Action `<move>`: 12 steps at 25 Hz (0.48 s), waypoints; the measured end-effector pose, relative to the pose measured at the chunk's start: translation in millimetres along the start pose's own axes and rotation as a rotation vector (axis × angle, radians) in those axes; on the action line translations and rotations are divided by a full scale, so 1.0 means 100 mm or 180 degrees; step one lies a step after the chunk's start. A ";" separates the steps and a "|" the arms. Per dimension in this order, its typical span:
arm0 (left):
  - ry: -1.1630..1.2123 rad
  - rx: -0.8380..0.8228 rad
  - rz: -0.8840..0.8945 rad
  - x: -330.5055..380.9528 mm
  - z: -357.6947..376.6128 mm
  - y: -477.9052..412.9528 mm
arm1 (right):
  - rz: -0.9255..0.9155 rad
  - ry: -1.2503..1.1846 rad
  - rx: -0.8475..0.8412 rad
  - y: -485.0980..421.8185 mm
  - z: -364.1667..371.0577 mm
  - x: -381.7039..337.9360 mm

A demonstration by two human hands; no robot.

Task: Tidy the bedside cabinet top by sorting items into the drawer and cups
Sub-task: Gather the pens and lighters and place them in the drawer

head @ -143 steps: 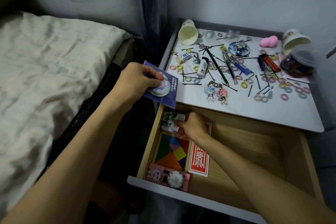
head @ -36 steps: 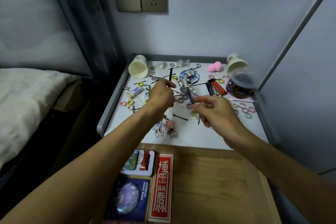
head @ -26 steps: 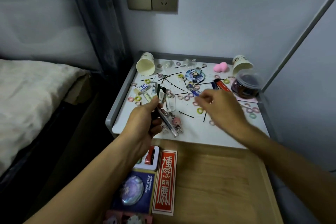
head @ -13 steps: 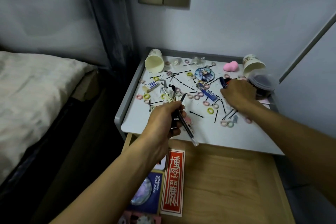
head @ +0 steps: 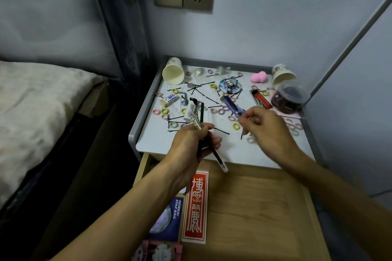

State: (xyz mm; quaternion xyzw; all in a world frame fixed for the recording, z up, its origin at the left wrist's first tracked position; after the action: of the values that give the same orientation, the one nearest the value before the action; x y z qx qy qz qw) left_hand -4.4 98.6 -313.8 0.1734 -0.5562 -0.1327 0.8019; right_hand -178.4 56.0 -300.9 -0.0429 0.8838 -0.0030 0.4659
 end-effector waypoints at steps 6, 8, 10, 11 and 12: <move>0.0119 -0.0355 -0.0079 -0.22 0.14 0.23 | 0.0080 -0.0732 -0.0330 0.72 0.22 -0.05; -0.0276 -0.0374 0.0029 -0.28 0.11 0.28 | -0.0074 -0.0712 -0.0440 0.79 0.30 -0.06; -0.0549 -0.0202 0.0172 -0.27 0.08 0.31 | -0.0265 -0.0473 -0.0516 0.79 0.33 -0.06; -0.0566 -0.0126 0.0221 -0.24 0.07 0.30 | -0.0270 -0.0429 -0.0482 0.75 0.32 -0.05; -0.0514 -0.0106 0.0247 -0.21 0.06 0.29 | -0.0141 -0.0568 -0.0386 0.69 0.29 -0.03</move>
State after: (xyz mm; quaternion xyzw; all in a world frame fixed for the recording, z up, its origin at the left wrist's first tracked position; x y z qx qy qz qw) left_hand -16.2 132.3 -317.2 0.1271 -0.6231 -0.1244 0.7617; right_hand -157.7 126.3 -318.2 -0.0906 0.8362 0.0440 0.5391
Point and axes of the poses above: each hand's wrist, its own y-axis away from the middle knuckle, its own z-axis out of the palm, x = y × z, the point moved 1 cm from there along -y, towards the middle knuckle, and after that the axes turned 8 degrees about -y, right-handed, at the moved point
